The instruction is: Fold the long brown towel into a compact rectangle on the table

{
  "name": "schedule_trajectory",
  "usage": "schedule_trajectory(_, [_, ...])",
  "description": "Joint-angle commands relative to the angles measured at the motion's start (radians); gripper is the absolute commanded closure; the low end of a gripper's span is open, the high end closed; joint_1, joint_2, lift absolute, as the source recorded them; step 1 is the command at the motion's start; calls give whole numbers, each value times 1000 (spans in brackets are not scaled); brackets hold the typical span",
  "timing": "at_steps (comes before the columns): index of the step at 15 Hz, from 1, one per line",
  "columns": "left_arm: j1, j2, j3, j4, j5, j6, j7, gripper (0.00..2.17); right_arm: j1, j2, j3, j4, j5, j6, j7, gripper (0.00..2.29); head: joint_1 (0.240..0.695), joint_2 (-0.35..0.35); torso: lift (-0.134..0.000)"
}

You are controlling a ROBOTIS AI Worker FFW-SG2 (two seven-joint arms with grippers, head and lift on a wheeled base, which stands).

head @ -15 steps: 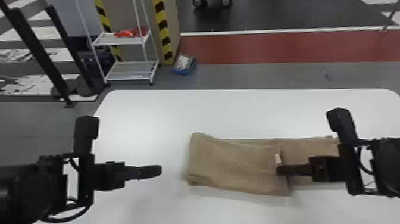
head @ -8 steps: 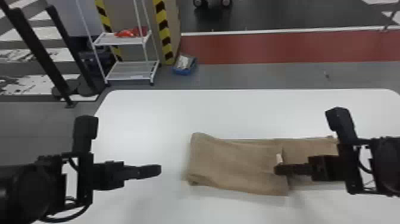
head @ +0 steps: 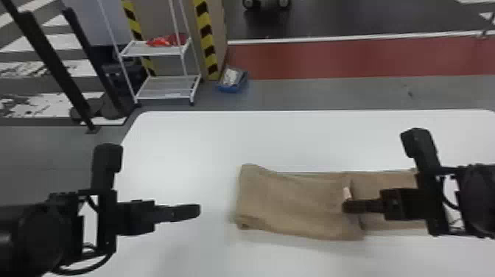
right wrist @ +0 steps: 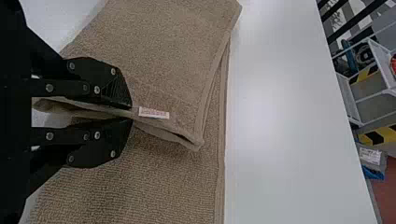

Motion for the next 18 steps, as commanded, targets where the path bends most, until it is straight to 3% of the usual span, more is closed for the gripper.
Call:
schedule_trajectory(1, [8, 0, 6, 1, 1, 7, -2, 43, -1, 1, 2, 1, 4, 0, 1, 1224, 695, 144, -123])
schedule_trajectory(2, [8, 1, 6, 1, 1, 7, -2, 43, -1, 1, -1, 1, 4, 0, 2, 1332, 695, 146, -123])
schedule_trajectory(6, [9, 0, 6, 2, 1, 7, -2, 43, 2, -1, -17, -5, -15, 3, 10, 1332, 695, 148, -123])
schedule_trajectory(13, [3, 3, 14, 2, -1, 7, -2, 43, -13, -7, -153, -61, -105, 15, 21, 1332, 695, 137, -123])
schedule_trajectory(18, [4, -2, 14, -1, 2, 7, -2, 43, -1, -24, -135, -19, -87, 3, 18, 1332, 695, 107, -123])
